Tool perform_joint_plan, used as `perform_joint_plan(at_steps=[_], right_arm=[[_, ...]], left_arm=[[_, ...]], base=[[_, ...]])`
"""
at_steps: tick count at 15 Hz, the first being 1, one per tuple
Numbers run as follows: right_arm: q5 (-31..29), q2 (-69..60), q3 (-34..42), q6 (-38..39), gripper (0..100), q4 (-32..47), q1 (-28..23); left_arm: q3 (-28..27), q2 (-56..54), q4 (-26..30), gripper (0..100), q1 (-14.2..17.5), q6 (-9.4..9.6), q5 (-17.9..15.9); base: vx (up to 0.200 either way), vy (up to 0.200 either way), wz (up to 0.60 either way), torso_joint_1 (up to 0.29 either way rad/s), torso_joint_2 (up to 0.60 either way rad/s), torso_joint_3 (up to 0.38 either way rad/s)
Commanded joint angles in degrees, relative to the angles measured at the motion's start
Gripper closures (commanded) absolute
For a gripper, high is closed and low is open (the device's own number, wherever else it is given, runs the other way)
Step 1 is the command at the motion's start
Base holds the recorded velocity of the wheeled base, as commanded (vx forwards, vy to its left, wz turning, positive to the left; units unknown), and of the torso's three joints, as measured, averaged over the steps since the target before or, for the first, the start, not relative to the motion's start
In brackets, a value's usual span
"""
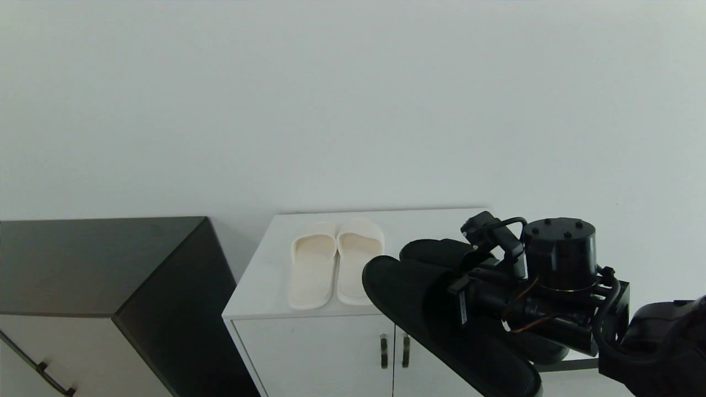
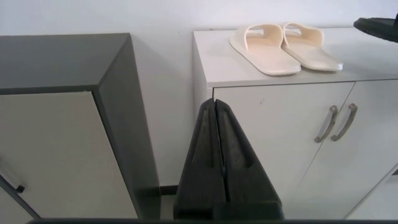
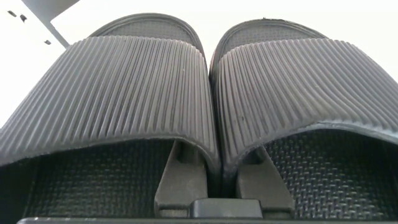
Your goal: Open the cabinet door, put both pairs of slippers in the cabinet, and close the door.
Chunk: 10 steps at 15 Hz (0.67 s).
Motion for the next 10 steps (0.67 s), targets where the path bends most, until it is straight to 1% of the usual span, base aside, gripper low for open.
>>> perform_joint_plan(at_steps=[1,7,10], right_arm=[[0.0,-0.9,0.5,0.0,100,0.1,-0.1],[0.0,-1.1,1.2,0.0,100,0.1,-0.1],[0.5,-1.2,3.2,-0.1,100,0.0,-0.1]], left_arm=[[0.0,0.1,0.0,100,0.0,-0.02,0.0],[0.0,0.1,0.0,100,0.0,-0.02,0.0],[0.0,0.1,0.0,100,0.0,-0.02,0.0]], base=[[-0.200,0.000,0.00,0.017,0.00,0.002],[-0.200,0.000,0.00,0.002,0.00,0.005],[0.000,0.000,0.00,0.000,0.00,0.000]])
